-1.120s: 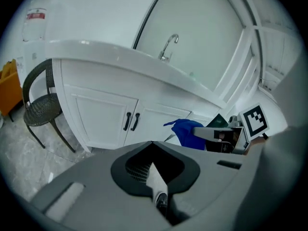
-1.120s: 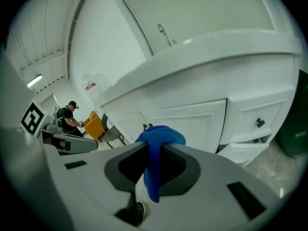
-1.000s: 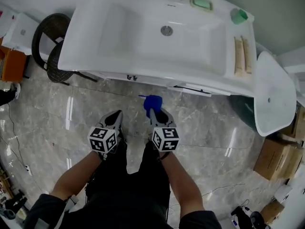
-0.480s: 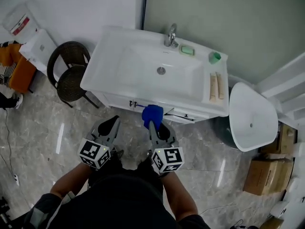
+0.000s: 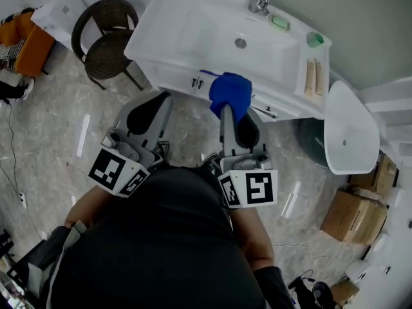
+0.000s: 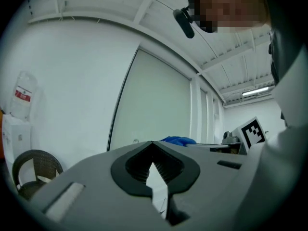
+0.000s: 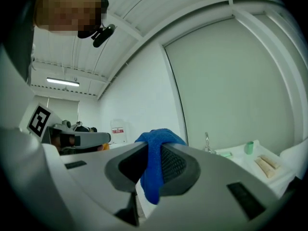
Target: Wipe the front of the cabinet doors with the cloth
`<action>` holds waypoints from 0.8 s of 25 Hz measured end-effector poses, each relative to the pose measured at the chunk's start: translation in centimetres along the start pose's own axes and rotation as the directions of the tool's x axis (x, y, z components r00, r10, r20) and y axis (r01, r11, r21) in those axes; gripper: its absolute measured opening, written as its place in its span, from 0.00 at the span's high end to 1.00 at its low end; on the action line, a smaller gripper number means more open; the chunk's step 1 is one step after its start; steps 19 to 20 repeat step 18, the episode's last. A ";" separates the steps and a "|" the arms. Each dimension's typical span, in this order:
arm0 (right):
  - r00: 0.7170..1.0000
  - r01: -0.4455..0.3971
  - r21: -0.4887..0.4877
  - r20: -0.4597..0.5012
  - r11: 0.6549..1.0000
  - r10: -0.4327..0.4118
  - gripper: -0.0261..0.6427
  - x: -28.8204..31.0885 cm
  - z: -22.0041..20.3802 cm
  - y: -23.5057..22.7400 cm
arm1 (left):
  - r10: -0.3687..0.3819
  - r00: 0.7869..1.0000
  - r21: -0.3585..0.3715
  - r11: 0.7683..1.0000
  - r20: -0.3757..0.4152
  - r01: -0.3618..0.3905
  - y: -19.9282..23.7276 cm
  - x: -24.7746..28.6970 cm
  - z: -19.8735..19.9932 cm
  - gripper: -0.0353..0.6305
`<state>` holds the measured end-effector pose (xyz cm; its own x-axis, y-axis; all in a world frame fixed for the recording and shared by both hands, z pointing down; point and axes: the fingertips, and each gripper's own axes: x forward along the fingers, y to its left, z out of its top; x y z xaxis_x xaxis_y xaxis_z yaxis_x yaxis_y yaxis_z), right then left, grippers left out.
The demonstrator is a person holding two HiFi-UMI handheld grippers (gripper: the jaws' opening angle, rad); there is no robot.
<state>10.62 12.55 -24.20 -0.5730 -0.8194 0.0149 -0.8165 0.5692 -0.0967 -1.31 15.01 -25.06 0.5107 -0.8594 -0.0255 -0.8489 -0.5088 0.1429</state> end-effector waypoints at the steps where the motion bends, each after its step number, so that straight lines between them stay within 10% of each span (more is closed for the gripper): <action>1: 1.000 -0.002 -0.016 0.006 1.000 0.002 0.88 -0.1 0.1 0.8 | 0.003 1.000 0.020 1.000 0.003 -0.003 0.2 -0.4 0.1 0.95; 20: 1.000 -0.012 -0.090 0.022 0.996 0.014 0.88 -0.9 0.6 3.3 | 0.011 1.000 0.032 0.999 0.005 -0.011 0.8 -1.9 0.1 0.95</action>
